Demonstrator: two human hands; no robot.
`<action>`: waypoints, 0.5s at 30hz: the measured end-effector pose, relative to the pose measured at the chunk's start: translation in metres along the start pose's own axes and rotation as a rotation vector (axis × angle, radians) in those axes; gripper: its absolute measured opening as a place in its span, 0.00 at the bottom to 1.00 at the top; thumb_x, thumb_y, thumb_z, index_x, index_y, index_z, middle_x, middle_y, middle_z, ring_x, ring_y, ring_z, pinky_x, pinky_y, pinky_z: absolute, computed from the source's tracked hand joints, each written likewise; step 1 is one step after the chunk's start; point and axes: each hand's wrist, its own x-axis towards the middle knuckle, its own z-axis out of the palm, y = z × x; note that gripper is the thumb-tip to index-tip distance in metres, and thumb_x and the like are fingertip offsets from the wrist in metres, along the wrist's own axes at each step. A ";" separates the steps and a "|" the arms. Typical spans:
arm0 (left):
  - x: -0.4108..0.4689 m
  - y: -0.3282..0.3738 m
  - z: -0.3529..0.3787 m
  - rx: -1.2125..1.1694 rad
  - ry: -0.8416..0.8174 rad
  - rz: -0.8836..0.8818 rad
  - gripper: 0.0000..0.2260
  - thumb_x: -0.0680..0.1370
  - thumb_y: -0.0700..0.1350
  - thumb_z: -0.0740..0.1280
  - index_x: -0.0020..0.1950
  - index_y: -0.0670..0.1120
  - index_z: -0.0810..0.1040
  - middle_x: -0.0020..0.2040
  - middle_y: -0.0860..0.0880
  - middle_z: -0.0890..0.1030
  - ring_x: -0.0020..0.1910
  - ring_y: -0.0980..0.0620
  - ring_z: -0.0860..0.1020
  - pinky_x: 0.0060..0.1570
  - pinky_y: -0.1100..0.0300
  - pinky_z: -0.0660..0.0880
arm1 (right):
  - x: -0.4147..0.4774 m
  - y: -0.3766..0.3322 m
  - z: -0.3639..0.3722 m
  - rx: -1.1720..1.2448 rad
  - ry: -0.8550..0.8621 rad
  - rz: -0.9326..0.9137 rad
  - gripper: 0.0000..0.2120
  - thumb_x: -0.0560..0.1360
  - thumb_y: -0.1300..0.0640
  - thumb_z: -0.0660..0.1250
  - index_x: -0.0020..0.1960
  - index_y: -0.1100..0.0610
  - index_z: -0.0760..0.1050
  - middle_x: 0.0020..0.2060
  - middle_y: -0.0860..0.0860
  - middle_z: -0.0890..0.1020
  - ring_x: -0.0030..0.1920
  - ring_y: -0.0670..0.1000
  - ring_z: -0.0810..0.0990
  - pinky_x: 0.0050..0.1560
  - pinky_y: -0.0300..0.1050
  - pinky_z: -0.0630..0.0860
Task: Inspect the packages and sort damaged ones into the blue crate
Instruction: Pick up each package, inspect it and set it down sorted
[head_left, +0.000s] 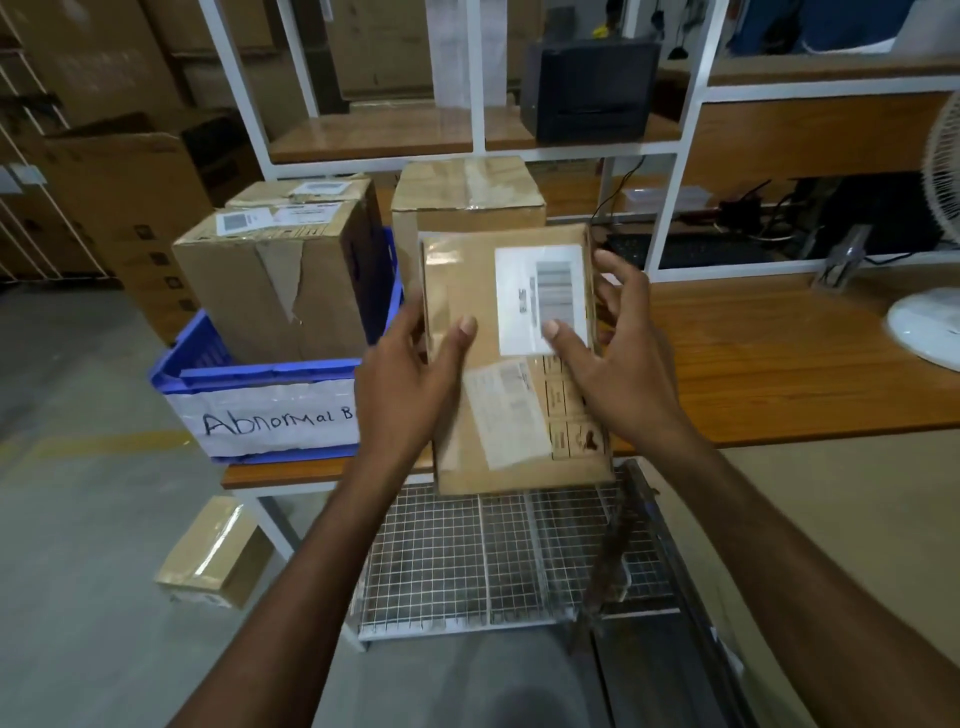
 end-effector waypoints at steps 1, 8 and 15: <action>0.010 0.005 -0.001 0.001 0.018 0.008 0.23 0.81 0.63 0.67 0.76 0.61 0.72 0.55 0.66 0.83 0.53 0.69 0.80 0.50 0.62 0.79 | 0.008 -0.004 -0.002 -0.013 -0.023 -0.023 0.29 0.80 0.44 0.70 0.77 0.39 0.61 0.64 0.34 0.77 0.60 0.40 0.80 0.58 0.54 0.82; 0.052 -0.005 0.015 0.082 -0.245 -0.142 0.30 0.78 0.57 0.64 0.80 0.59 0.65 0.70 0.50 0.78 0.64 0.47 0.78 0.65 0.42 0.76 | 0.051 0.011 0.006 -0.178 -0.166 0.025 0.27 0.81 0.42 0.67 0.78 0.45 0.68 0.74 0.46 0.72 0.66 0.50 0.77 0.64 0.56 0.78; 0.055 -0.006 0.021 0.182 -0.148 0.078 0.20 0.81 0.57 0.68 0.73 0.53 0.76 0.79 0.53 0.67 0.66 0.60 0.69 0.63 0.53 0.72 | 0.054 0.000 0.009 -0.439 -0.111 -0.094 0.20 0.80 0.43 0.69 0.70 0.46 0.78 0.80 0.46 0.63 0.77 0.49 0.62 0.68 0.49 0.68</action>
